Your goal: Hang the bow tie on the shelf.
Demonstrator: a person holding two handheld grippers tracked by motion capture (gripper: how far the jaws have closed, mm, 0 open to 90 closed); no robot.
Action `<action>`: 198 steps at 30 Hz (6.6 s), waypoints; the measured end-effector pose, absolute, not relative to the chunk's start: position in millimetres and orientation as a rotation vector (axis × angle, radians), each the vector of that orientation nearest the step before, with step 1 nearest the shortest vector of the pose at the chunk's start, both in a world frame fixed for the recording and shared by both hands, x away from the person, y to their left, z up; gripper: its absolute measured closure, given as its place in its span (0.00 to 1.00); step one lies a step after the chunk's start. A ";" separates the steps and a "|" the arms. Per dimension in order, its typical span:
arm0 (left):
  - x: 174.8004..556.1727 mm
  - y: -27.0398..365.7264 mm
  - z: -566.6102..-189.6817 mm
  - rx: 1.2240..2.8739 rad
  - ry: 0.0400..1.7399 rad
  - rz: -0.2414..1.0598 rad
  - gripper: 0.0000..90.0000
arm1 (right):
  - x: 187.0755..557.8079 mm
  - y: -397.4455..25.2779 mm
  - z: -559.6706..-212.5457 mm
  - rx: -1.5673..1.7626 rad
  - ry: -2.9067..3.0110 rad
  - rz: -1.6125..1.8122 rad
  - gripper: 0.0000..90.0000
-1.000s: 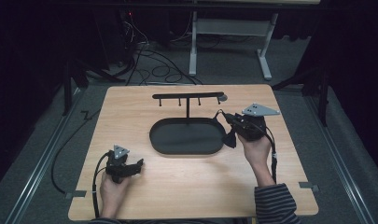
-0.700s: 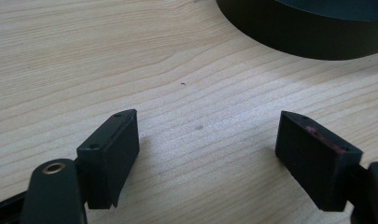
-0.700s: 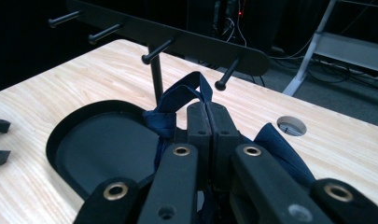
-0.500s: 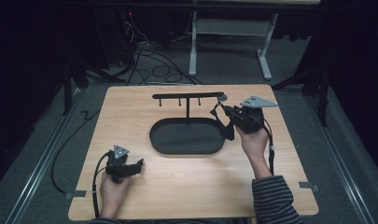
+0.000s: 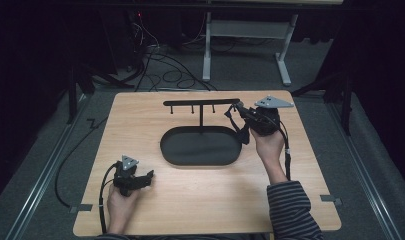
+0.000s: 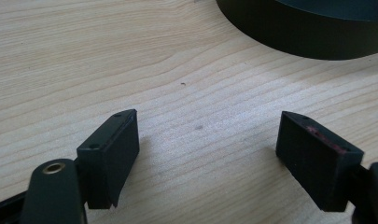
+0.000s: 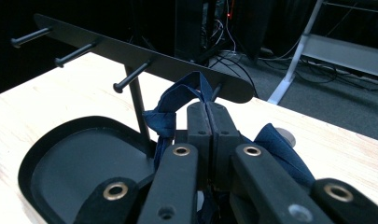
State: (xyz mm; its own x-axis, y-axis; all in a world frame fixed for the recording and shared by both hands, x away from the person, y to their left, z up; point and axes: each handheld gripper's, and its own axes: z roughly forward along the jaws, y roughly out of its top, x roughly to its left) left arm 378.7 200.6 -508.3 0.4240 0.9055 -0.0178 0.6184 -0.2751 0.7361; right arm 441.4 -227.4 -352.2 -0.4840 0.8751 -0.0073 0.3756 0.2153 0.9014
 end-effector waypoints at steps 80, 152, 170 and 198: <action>378.6 200.7 -508.3 2.004 1.283 0.542 0.24 | 423.9 -285.0 -356.0 1.325 1.910 1.303 0.68; 378.3 200.7 -508.2 2.006 1.283 0.540 0.24 | 334.4 -333.8 -386.5 1.393 1.855 1.345 0.66; 378.3 200.8 -508.1 2.008 1.282 0.542 0.24 | 332.1 -322.0 -400.7 1.396 1.895 1.379 0.65; 378.3 200.7 -508.1 2.008 1.282 0.543 0.24 | 332.8 -309.3 -424.6 1.434 1.939 1.405 0.65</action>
State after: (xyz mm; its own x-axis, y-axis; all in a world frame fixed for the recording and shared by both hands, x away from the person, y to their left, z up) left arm 378.3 200.7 -508.1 0.4267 0.9043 -0.0152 0.6186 -0.2796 0.7343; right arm 332.8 -309.3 -424.6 -0.4274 0.8649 0.2631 0.5195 -0.0032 0.8545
